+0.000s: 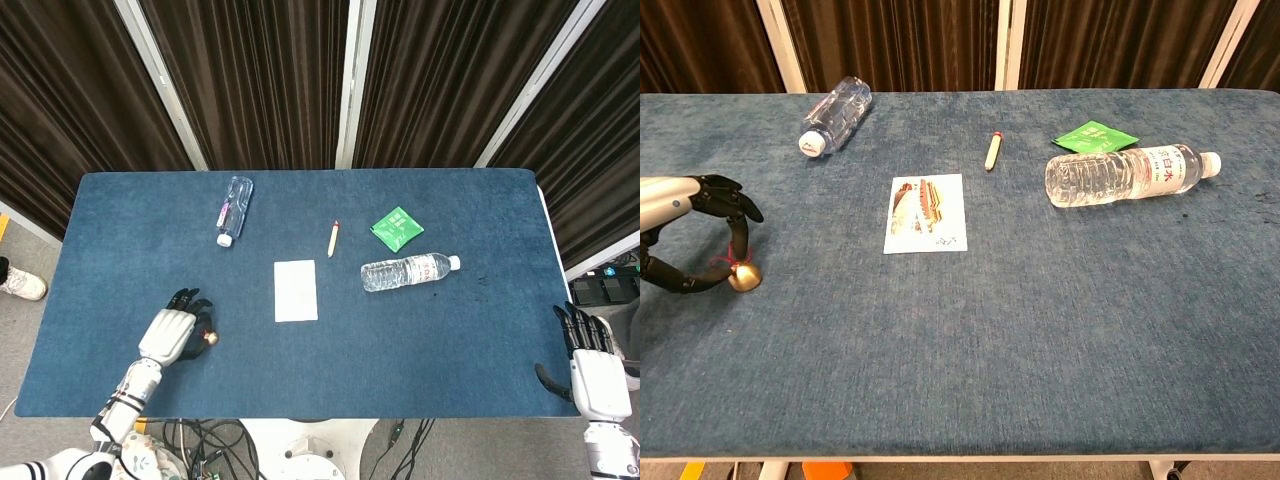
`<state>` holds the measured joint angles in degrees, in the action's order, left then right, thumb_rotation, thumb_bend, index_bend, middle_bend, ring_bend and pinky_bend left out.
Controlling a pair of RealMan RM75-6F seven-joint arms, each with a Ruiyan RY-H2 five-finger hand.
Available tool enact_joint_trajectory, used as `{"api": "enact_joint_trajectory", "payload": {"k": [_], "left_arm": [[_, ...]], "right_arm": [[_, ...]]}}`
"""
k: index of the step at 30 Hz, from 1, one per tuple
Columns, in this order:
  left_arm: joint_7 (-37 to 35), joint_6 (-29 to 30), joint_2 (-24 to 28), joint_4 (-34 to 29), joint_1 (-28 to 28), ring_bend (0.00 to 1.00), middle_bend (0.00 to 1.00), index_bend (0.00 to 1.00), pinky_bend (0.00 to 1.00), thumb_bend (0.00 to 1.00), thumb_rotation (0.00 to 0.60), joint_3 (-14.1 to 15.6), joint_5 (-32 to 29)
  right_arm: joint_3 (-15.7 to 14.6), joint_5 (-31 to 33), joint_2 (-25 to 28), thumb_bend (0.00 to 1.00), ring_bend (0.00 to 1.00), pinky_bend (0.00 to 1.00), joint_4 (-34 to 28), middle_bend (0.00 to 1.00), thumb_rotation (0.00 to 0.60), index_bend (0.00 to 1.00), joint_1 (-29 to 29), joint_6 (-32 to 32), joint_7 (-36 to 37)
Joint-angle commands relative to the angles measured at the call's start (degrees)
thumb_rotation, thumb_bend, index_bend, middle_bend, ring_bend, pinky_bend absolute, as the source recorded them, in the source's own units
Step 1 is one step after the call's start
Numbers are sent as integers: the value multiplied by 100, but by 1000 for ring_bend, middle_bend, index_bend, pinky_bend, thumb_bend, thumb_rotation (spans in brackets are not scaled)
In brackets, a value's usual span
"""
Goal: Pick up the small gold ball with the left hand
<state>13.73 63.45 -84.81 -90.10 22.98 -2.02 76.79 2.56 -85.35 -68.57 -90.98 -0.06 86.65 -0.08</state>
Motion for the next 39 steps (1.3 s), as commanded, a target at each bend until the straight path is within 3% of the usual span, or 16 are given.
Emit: {"api": "enact_joint_trajectory", "payload": {"k": [1,39], "left_arm": [[-8,-2,-7,0,5,11,217,497,20,366,600,11,7],[99,107,-4,-75,65,22,257,594,20,400,600,-17,-64]], "right_arm": [[2,14,-4,167,0,0,11,0,600,0,-1,-9,9],[9,51,-19,168,0,0,49,0,600,0,10,-55,42]]}}
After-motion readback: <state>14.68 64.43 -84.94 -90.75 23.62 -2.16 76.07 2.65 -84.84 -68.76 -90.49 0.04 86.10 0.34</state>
